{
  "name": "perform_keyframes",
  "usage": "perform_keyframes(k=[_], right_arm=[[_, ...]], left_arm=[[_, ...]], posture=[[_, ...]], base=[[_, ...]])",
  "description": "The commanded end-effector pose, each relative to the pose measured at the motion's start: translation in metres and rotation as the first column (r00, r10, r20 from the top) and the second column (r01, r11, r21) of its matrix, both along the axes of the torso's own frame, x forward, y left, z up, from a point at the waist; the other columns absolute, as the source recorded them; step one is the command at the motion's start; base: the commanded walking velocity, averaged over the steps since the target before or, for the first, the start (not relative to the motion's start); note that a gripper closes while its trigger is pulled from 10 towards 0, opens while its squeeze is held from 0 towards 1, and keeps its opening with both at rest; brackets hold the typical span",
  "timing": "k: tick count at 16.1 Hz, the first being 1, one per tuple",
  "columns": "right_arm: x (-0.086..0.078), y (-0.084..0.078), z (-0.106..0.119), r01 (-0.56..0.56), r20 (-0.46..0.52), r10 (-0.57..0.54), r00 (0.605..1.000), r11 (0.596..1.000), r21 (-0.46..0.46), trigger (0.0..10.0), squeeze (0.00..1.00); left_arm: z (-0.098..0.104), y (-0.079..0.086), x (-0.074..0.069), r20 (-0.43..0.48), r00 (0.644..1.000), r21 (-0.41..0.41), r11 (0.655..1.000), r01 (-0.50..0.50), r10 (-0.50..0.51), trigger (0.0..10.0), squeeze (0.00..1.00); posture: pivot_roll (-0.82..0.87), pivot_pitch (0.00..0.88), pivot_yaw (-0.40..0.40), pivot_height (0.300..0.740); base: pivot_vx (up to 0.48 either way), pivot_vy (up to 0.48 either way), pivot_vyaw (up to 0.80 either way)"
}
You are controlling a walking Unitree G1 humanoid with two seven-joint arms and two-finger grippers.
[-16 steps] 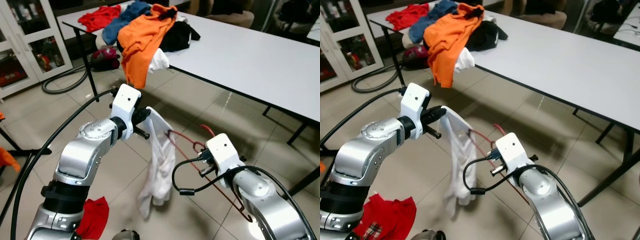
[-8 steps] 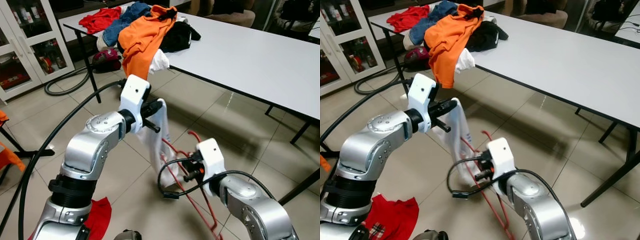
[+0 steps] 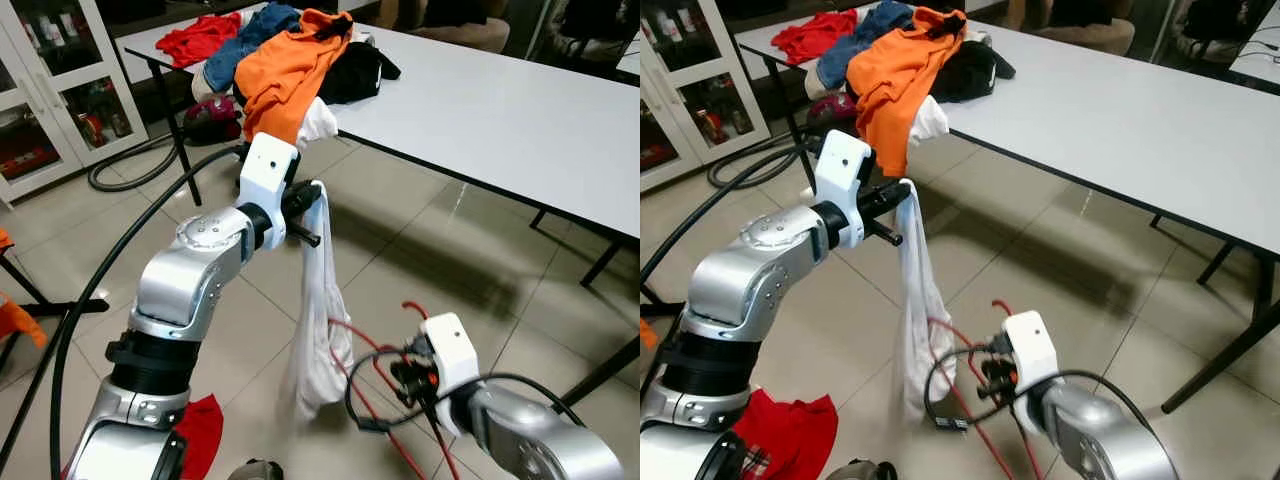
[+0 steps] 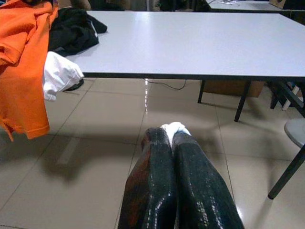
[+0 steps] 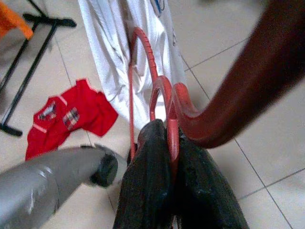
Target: Hang hanger
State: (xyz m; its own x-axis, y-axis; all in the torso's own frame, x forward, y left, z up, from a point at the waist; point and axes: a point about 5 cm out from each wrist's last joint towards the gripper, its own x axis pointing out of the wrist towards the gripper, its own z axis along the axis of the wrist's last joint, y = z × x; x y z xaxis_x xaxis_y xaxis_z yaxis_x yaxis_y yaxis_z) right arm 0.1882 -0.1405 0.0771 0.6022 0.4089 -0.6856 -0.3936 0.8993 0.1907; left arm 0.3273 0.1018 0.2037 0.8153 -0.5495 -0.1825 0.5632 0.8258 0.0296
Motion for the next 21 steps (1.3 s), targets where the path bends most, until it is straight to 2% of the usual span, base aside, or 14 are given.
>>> perform_keyframes(k=[1, 3, 5, 8, 10, 11, 12, 13, 14, 15, 16, 18, 21], right_arm=[[-0.005, -0.005, -0.004, 0.012, -0.039, -0.013, 0.999, 0.999, -0.036, 10.0, 0.00], [0.000, -0.016, -0.005, 0.067, -0.032, -0.069, 0.997, 0.995, -0.071, 10.0, 0.00], [0.003, -0.023, -0.004, 0.141, -0.032, -0.142, 0.989, 0.989, -0.040, 10.0, 0.00], [0.002, -0.027, -0.002, 0.145, -0.017, -0.145, 0.989, 0.989, -0.025, 10.0, 0.00], [0.011, -0.016, 0.028, -0.020, 0.197, 0.017, 0.980, 1.000, 0.013, 10.0, 0.00], [0.011, -0.006, 0.046, -0.107, 0.285, 0.083, 0.955, 0.992, 0.068, 10.0, 0.00], [0.013, -0.002, 0.060, -0.145, 0.355, 0.101, 0.929, 0.984, 0.100, 10.0, 0.00], [0.014, -0.001, 0.063, -0.156, 0.378, 0.107, 0.920, 0.983, 0.100, 10.0, 0.00], [0.016, -0.002, 0.067, -0.155, 0.396, 0.122, 0.910, 0.986, 0.052, 10.0, 0.00], [0.016, -0.003, 0.067, -0.155, 0.399, 0.131, 0.908, 0.988, 0.028, 10.0, 0.00], [0.012, -0.005, 0.067, -0.178, 0.371, 0.178, 0.911, 0.983, -0.036, 10.0, 0.00], [0.000, -0.008, 0.061, -0.215, 0.275, 0.234, 0.932, 0.972, -0.097, 10.0, 0.00], [-0.028, -0.009, 0.041, -0.281, 0.093, 0.287, 0.953, 0.957, -0.079, 10.0, 0.00]], left_arm=[[0.023, 0.000, 0.003, 0.092, 0.996, -0.022, 1.000, -0.004, 0.006, 10.0, 0.00], [0.026, -0.002, 0.001, 0.109, 0.994, -0.022, 0.999, 0.027, -0.024, 10.0, 0.00], [0.029, -0.002, 0.000, 0.120, 0.992, -0.016, 0.999, 0.035, -0.033, 10.0, 0.00], [0.033, -0.003, -0.003, 0.142, 0.987, -0.007, 0.997, 0.073, -0.071, 10.0, 0.00], [0.029, -0.004, -0.002, 0.119, 0.991, -0.012, 0.997, 0.070, -0.068, 10.0, 0.00], [0.026, -0.008, -0.003, 0.107, 0.991, -0.016, 0.997, 0.077, -0.075, 10.0, 0.00], [0.023, -0.011, -0.005, 0.096, 0.992, -0.024, 0.996, 0.089, -0.086, 10.0, 0.00], [0.022, -0.012, -0.005, 0.092, 0.992, -0.027, 0.995, 0.092, -0.089, 10.0, 0.00], [0.021, -0.014, -0.006, 0.087, 0.992, -0.030, 0.995, 0.099, -0.096, 10.0, 0.00], [0.021, -0.014, -0.006, 0.085, 0.992, -0.031, 0.994, 0.101, -0.098, 10.0, 0.00], [0.020, -0.013, -0.005, 0.084, 0.993, -0.033, 0.996, 0.081, -0.078, 10.0, 0.00], [0.019, -0.010, -0.001, 0.085, 0.995, -0.035, 0.998, 0.050, -0.047, 10.0, 0.00], [0.018, -0.006, 0.002, 0.083, 0.996, -0.030, 0.999, 0.016, -0.014, 10.0, 0.00]], posture=[[-0.20, 0.022, 0.055, 0.740], [-0.20, 0.018, 0.054, 0.740], [-0.20, 0.015, 0.055, 0.740], [-0.20, 0.014, 0.054, 0.740], [-0.20, 0.016, 0.060, 0.740], [-0.20, 0.019, 0.068, 0.740], [-0.21, 0.019, 0.069, 0.740], [-0.21, 0.019, 0.069, 0.740], [-0.21, 0.019, 0.075, 0.740], [-0.21, 0.019, 0.075, 0.740], [-0.22, 0.015, 0.080, 0.740], [-0.22, 0.011, 0.084, 0.740], [-0.23, 0.001, 0.089, 0.740]], base=[[0.000, 0.000, 0.00], [0.000, 0.000, 0.00], [0.000, 0.000, 0.00], [0.000, 0.000, 0.00], [0.000, 0.000, 0.00], [0.000, 0.000, 0.00], [0.000, 0.000, 0.00], [0.000, 0.000, 0.00], [0.000, 0.000, 0.00], [0.000, 0.000, 0.00], [0.000, 0.000, 0.00], [0.000, 0.000, 0.00], [0.000, 0.000, 0.00]])
